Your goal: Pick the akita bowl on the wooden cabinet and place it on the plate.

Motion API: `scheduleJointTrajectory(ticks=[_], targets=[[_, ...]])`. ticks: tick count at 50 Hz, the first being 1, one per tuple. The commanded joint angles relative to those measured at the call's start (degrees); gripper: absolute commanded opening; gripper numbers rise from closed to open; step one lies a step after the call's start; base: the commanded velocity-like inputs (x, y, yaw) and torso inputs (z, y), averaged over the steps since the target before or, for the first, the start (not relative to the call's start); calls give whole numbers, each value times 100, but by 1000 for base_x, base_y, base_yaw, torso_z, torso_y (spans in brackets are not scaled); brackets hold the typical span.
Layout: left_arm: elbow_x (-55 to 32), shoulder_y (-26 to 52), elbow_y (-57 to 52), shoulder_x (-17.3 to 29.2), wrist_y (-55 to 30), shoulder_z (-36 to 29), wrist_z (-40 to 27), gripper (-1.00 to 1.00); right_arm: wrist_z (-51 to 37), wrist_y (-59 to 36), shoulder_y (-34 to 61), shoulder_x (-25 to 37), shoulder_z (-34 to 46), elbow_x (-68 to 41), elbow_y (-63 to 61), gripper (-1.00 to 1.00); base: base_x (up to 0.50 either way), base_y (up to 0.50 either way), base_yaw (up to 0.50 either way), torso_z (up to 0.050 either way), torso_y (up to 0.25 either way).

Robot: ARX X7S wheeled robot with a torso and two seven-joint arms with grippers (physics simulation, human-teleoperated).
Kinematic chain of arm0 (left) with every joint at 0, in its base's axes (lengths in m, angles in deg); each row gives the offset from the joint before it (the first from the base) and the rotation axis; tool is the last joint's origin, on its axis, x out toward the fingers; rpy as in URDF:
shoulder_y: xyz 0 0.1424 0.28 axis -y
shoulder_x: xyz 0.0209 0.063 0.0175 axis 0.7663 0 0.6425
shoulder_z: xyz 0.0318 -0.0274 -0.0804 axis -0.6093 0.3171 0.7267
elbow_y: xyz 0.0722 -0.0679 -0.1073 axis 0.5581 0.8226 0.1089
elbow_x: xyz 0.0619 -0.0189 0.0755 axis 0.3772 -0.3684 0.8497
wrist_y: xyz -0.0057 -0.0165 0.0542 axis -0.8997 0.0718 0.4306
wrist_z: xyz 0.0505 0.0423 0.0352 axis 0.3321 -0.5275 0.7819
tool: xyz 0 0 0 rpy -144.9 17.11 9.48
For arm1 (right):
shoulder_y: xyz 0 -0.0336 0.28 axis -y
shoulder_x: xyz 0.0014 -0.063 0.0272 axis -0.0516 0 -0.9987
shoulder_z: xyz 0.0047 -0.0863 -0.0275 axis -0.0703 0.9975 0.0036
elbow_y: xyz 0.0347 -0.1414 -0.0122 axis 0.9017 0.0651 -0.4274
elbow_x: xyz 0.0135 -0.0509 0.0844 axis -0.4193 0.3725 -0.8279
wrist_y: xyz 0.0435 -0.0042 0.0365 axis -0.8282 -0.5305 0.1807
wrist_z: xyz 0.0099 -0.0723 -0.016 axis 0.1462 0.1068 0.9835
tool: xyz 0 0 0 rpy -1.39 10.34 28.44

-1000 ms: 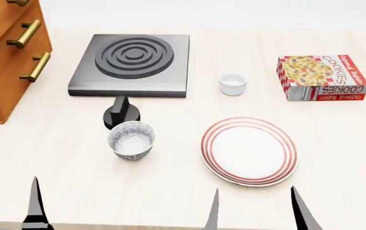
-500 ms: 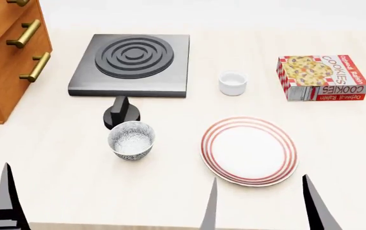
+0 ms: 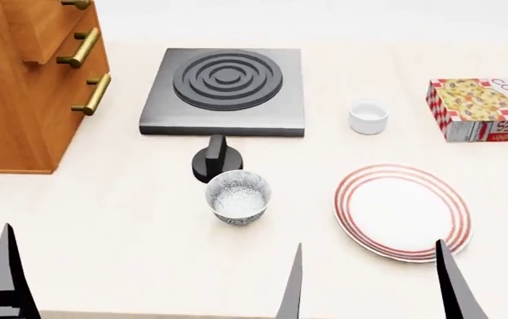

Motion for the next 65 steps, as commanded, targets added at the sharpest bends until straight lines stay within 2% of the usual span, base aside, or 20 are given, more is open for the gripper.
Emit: scheduleJointTrajectory(ticks=[1,42,45,56,57,65], targets=[[-59,-7,12,38,44,-2,-30,100,-77,3,-3,56,100,159,-39,100,35,500,0,0,0],[-135,12,58,180,85,-107,-178,100,-193,12,44,199,113,-49,-48,100,44,500,0,0,0],[-142,17,65,194,89,-119,-194,100,-158,115,19,199,17,-355,-49,100,0,0,0,0,0],[-145,27,123,243,128,-180,-248,100,-187,-9,66,236,123,-280,-67,100,0,0,0,0,0],[-135,26,127,251,133,-195,-252,100,-153,261,-11,268,80,-401,-35,100,352,0,0,0,0],[-151,30,135,286,145,-219,-290,100,-173,187,14,304,129,-385,-23,100,500,0,0,0,0]])
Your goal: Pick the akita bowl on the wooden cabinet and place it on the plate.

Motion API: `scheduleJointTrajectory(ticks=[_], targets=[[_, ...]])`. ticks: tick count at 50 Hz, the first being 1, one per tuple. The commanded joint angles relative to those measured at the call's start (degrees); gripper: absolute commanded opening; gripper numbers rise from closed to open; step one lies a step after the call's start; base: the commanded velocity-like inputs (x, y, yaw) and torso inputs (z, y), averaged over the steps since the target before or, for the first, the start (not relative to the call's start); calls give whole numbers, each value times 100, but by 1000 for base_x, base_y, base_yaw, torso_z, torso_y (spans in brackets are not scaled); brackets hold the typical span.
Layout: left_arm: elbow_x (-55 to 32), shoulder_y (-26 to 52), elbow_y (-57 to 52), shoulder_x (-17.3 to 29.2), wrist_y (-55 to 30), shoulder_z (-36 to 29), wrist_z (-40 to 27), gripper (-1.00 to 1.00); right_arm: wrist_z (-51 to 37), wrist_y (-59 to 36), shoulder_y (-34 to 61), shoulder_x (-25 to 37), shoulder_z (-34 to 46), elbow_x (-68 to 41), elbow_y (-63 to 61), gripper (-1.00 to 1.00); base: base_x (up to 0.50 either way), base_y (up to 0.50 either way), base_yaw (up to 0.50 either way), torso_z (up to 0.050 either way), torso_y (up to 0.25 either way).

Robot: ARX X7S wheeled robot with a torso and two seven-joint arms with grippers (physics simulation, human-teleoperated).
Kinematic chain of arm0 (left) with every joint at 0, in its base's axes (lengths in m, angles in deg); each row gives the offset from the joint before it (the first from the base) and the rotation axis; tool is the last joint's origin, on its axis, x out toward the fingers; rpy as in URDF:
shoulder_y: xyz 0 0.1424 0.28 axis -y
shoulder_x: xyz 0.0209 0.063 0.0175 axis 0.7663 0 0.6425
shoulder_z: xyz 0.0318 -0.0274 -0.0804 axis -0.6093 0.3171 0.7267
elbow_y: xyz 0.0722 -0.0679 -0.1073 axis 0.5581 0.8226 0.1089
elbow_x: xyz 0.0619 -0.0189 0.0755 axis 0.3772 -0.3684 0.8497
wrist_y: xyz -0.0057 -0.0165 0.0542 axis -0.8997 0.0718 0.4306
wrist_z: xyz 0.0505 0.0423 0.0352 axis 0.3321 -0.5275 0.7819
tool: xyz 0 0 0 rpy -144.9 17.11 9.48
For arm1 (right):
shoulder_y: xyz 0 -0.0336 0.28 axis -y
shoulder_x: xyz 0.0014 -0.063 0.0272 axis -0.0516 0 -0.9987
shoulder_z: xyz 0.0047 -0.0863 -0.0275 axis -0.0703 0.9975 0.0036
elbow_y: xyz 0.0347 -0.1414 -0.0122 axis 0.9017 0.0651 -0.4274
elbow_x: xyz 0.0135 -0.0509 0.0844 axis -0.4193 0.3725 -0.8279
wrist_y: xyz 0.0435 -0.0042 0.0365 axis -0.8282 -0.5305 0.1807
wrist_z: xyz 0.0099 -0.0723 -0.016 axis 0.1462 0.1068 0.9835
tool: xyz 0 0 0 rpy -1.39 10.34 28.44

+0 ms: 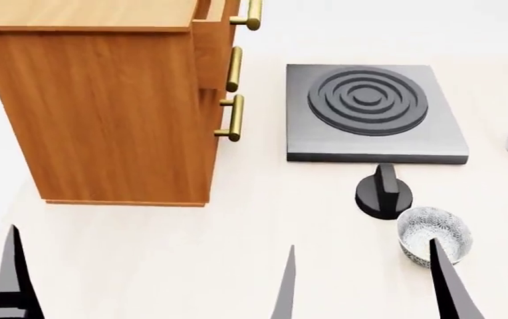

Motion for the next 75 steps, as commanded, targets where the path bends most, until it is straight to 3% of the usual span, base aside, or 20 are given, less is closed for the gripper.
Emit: scheduleJointTrajectory(ticks=[1,31,52,56,61,63,64,65,67,71,75], targets=[[-14,9,31,50,29,-50,-52,100,-4,87,-14,62,21,-91,27,100,500,0,0,0,0],[-72,34,51,160,42,-142,-183,100,-128,79,24,180,100,-119,37,100,500,0,0,0,0],[-127,60,41,217,31,-185,-271,100,-216,123,38,245,176,-75,50,100,10,0,0,0,1],[-20,217,-214,214,-632,-213,-512,100,-229,135,40,255,182,-83,61,100,0,0,0,0,0],[-586,704,-1017,297,-1786,-69,-616,100,-242,169,30,266,208,-74,103,100,0,0,0,0,0],[-1382,970,-1025,929,-1689,-294,-1523,100,-248,177,31,272,200,-89,107,100,0,0,0,0,0],[-2242,1252,-1026,1449,-1539,-327,-2382,100,-249,185,32,274,189,-111,123,100,0,0,0,0,0],[-3023,1491,-1025,1949,-1346,-610,-3022,100,-252,190,31,277,190,-111,125,100,0,0,0,0,0],[-3781,2019,-1024,2721,-774,-1227,-3922,100,-259,194,29,284,182,-126,118,100,0,0,0,0,0],[-4417,2580,-1022,3481,172,-1977,-4635,100,-268,193,30,297,189,-134,103,100,0,0,0,0,0],[-4759,2925,-1023,3883,739,-2361,-4739,100,-275,201,41,305,191,-160,103,100,0,0,0,0,0]])
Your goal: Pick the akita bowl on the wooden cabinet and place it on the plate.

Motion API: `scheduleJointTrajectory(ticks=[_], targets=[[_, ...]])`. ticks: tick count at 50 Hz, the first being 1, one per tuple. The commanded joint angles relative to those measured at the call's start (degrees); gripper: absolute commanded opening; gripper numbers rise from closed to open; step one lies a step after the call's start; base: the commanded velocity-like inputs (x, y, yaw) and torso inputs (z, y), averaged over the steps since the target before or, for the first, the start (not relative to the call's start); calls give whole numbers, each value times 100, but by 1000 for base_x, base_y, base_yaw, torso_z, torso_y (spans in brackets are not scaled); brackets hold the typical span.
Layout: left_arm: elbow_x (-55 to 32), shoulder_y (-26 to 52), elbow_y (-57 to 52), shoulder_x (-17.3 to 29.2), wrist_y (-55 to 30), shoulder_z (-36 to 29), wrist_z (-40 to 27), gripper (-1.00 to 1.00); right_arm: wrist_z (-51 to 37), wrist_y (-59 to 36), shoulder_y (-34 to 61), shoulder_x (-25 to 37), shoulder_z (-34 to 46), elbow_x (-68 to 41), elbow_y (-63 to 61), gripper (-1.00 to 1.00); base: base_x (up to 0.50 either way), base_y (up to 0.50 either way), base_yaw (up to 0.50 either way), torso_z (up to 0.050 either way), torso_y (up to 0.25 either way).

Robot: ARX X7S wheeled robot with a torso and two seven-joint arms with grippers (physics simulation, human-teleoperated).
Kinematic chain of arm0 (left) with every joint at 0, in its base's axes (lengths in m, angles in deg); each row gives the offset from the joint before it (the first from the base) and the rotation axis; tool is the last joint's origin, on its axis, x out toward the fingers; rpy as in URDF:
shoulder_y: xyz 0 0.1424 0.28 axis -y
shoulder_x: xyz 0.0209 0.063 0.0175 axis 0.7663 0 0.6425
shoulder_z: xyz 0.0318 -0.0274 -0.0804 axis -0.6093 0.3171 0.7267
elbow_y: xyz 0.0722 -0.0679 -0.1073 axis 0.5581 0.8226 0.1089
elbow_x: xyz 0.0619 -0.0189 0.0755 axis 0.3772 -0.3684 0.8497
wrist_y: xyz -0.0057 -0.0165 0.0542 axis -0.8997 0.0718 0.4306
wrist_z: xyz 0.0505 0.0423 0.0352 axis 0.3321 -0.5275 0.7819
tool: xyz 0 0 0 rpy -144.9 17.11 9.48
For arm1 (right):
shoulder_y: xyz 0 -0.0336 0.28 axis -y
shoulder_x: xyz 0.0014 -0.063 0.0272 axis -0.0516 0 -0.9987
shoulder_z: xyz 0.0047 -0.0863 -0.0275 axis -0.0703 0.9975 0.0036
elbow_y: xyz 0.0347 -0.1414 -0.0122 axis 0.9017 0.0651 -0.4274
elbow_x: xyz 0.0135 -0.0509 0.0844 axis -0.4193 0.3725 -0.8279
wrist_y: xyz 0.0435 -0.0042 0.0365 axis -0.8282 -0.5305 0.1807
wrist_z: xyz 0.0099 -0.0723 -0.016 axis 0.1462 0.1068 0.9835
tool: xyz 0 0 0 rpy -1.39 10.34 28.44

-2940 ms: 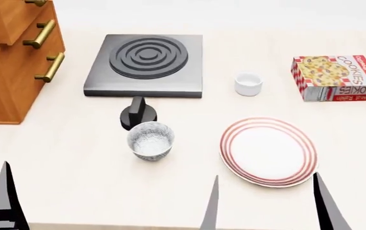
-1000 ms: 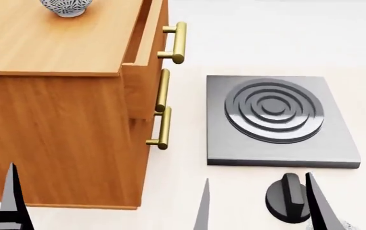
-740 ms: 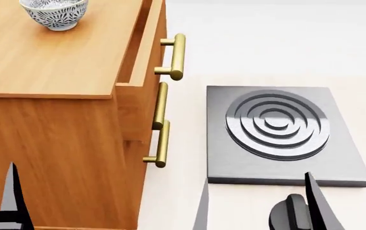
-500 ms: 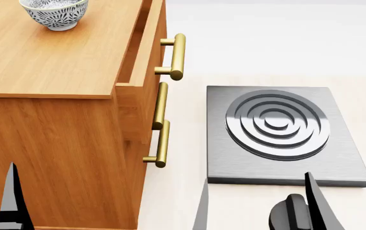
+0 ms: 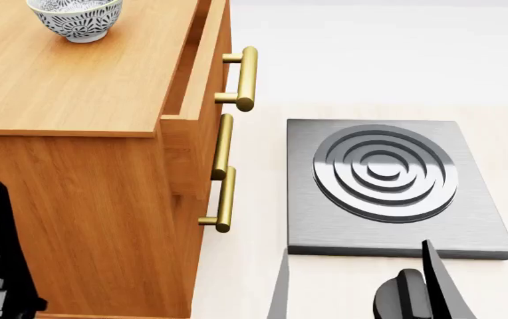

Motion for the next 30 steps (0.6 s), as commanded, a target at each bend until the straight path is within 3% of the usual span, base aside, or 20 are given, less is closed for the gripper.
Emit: scheduleJointTrajectory(ticks=[1,7,11,18,23,30], targets=[[-1851,1539,-209,1831,1078,-1520,-1970,100,-30,28,1,35,12,-33,-14,100,0,0,0,0,0],[-1964,2304,-208,2255,1682,-2511,-2441,100,-39,66,-16,70,18,-47,-76,100,0,0,0,0,0],[-1684,3060,-210,2623,2374,-3775,-2810,100,-76,66,-19,86,-22,-45,-94,100,27,0,0,0,0],[-1352,4603,-208,2977,3255,-5920,-3349,100,-84,-7,14,98,31,-11,-71,100,469,0,0,0,0],[-1237,4812,-181,2966,3393,-6327,-3450,100,-101,-40,11,105,36,-27,-86,100,500,0,0,0,0],[-1246,5251,-208,2946,3441,-6749,-3555,100,-121,23,-1,122,41,-49,-62,100,33,0,0,0,0]])
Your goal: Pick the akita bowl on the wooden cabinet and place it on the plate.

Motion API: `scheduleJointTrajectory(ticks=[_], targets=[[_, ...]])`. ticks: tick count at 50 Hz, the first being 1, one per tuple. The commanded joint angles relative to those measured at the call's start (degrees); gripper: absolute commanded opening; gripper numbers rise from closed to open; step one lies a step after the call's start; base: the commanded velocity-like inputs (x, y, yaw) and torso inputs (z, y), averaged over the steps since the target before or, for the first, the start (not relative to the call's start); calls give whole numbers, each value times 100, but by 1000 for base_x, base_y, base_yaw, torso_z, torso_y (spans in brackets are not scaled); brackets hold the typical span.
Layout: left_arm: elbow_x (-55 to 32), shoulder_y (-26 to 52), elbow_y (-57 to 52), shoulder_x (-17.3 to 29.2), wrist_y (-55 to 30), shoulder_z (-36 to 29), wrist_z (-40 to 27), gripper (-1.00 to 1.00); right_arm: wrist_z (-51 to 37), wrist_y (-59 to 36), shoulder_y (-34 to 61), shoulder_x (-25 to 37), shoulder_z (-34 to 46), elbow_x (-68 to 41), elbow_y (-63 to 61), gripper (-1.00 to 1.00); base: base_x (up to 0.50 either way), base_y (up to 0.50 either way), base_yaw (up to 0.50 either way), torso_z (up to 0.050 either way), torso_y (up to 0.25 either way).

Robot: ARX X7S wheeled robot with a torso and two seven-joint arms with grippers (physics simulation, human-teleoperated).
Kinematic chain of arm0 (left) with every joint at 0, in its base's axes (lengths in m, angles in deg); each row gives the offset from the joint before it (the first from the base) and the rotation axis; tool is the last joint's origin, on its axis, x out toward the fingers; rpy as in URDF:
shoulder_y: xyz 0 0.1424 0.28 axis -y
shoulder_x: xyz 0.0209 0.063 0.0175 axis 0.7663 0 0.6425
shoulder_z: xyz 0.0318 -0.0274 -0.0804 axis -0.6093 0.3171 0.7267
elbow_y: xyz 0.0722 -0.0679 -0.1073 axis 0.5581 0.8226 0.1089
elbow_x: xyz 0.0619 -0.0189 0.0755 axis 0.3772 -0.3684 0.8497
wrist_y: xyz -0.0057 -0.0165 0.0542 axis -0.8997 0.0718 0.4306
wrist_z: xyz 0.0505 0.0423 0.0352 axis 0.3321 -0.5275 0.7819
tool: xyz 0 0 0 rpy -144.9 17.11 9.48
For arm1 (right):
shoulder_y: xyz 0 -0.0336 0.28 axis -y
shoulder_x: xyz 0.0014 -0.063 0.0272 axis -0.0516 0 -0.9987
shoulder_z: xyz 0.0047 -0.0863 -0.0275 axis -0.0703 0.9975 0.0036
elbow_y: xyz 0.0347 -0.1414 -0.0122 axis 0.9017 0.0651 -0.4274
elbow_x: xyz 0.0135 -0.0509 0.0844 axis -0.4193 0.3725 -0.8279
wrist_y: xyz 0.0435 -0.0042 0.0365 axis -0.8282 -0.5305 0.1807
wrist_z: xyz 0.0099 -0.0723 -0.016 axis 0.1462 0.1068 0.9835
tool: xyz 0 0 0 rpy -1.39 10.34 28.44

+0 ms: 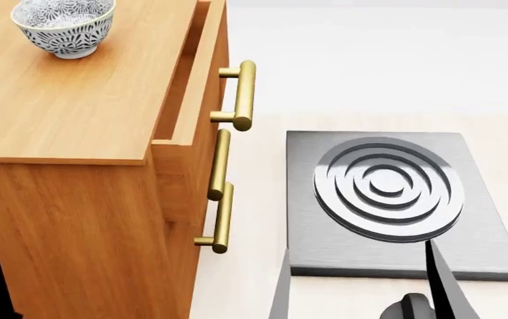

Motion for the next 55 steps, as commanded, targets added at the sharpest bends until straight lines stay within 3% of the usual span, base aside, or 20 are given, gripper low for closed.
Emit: scheduleJointTrajectory(ticks=[1,6,8,16,22,30,41,55], targets=[[62,1246,-22,226,545,-1548,-487,100,-27,8,-1,30,23,-13,10,100,0,0,0,0,0],[-28,3386,-24,41,1082,-3617,-1008,100,-33,9,11,35,48,-19,19,100,0,0,0,0,0],[-257,4169,-24,-101,1117,-4101,-1054,100,-33,7,18,37,57,-25,23,100,0,0,0,0,0],[-1274,6134,-24,-600,1502,-4907,-1057,100,-55,14,15,65,27,-75,0,100,0,0,0,0,0],[-1977,6858,-24,-911,1550,-4844,-1056,100,-74,4,33,77,25,-95,-2,100,0,0,0,0,0],[-2704,7004,52,-1248,1210,-4180,-1024,100,-90,-5,48,95,41,-108,-5,100,0,0,0,0,0],[-3800,7201,1196,-1548,1273,-4035,150,100,-124,-50,55,136,69,-80,-68,100,0,0,0,0,0],[-4494,7262,2445,-2050,1038,-3875,1218,100,-155,11,42,183,58,-122,-29,100,0,0,0,0,0]])
